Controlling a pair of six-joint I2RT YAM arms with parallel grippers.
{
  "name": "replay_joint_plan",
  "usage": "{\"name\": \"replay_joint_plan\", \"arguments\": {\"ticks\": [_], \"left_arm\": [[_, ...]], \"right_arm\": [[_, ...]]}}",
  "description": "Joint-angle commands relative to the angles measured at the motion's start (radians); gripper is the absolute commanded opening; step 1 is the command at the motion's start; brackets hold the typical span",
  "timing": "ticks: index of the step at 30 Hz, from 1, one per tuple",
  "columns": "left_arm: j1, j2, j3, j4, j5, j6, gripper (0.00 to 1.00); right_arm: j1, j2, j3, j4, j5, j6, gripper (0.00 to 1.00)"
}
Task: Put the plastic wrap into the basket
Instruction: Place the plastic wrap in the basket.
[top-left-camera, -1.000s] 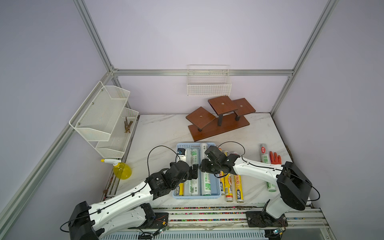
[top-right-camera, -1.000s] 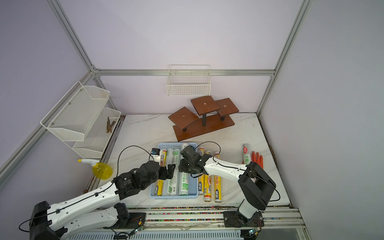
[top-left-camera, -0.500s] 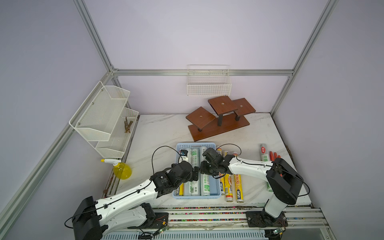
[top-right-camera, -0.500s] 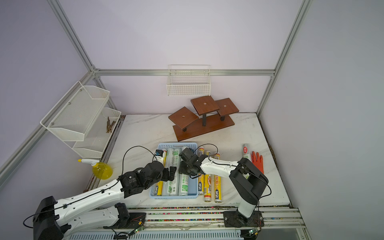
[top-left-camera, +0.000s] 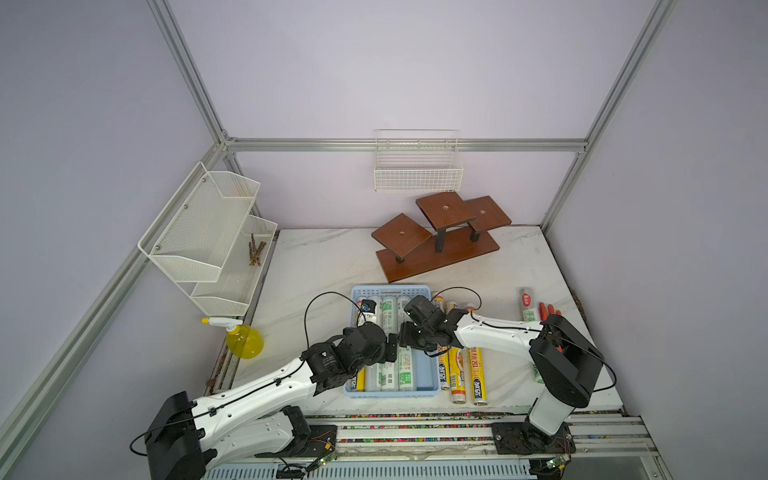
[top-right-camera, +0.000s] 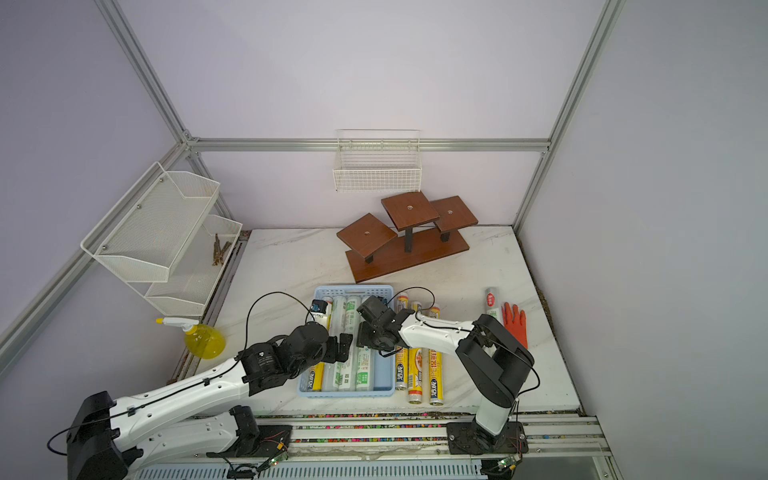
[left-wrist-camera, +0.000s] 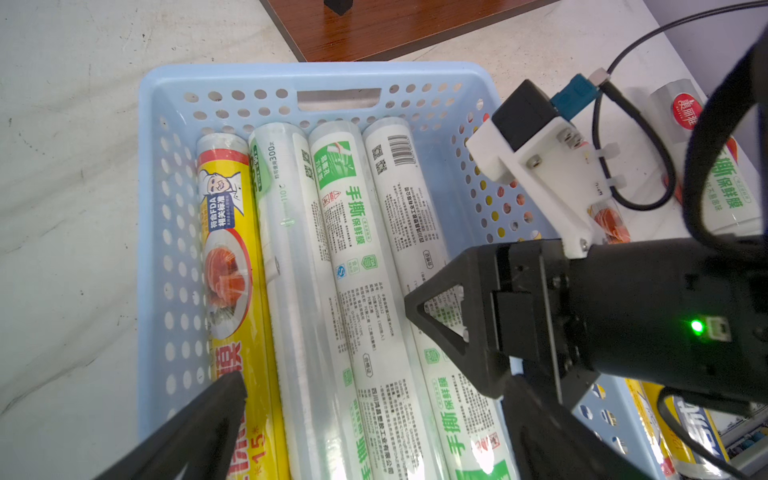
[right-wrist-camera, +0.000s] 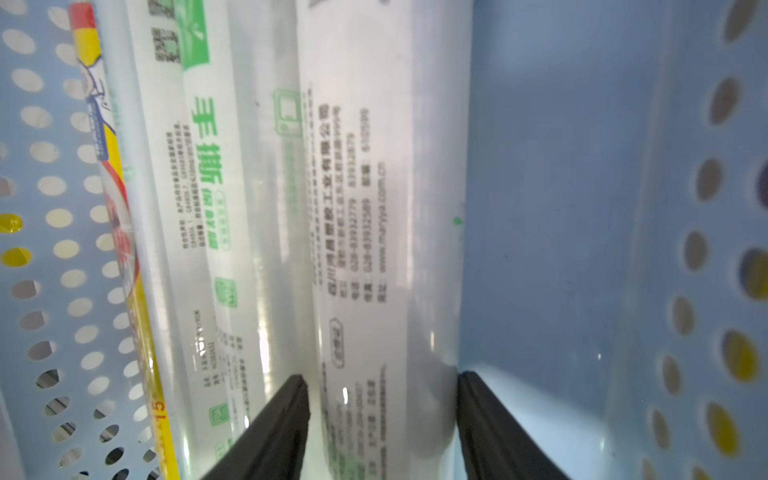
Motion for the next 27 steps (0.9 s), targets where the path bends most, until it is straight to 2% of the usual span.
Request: {"name": "replay_joint_plan", "arguments": {"ticks": [1,12,19,24,27], "left_arm": [[0.005,0.0,0.037,0.019,0.013,0.002,1.0],[0.005,0.003,0.043,0.042,0.044,0.001,1.0],[0.005,0.001,0.043,0.139,0.109,-0.001,1.0],[0.005,0.022,0.067,0.154,0.131,0.001,1.0],[0.005,0.037,0.072,0.178,0.148,0.0,1.0]], "right_arm": [[0.007,-0.017,0.024,0.011,0.008,-0.013,0.61],[0.007,-0.08,0.012,-0.004,0.025,-0.02,0.61],[0.001,-0.152,-0.005,-0.024,0.047,-0.033,0.62],[-0.006,-0.268,-0.018,-0.041,0.088,-0.054,0.63],[-0.013,-0.353,-0.03,-0.067,0.171,-0.055,0.64]]}}
